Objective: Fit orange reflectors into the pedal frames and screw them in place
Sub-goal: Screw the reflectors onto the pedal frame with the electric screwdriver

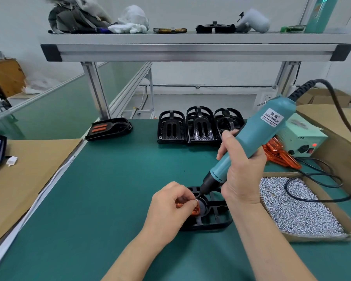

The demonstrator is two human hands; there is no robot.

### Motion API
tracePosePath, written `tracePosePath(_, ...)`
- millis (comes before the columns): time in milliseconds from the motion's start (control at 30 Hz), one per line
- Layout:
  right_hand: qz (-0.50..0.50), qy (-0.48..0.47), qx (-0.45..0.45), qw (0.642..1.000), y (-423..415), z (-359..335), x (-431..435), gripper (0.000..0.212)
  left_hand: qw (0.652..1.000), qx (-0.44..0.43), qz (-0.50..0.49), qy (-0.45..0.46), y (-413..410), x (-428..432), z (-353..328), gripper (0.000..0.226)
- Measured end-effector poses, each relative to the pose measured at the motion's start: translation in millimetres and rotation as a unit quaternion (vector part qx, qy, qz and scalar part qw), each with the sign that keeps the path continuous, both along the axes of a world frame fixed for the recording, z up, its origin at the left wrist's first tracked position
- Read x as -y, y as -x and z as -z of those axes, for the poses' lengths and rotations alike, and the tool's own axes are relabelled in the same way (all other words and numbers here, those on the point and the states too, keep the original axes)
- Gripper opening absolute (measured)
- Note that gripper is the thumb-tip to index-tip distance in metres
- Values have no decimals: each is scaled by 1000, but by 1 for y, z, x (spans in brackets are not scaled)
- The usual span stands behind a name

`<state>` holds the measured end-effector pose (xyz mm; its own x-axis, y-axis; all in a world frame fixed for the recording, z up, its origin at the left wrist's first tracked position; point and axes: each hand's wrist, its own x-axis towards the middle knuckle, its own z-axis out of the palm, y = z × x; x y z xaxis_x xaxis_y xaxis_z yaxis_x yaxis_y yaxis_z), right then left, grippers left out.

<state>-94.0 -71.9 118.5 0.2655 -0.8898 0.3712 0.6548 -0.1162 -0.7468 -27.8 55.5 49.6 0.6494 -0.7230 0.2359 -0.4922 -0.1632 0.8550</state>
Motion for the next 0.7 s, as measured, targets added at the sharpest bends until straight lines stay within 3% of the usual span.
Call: tracePosePath(700, 38, -27, -2, 999, -3, 5, 17, 17, 995, -84, -6, 51, -5, 10, 7, 25)
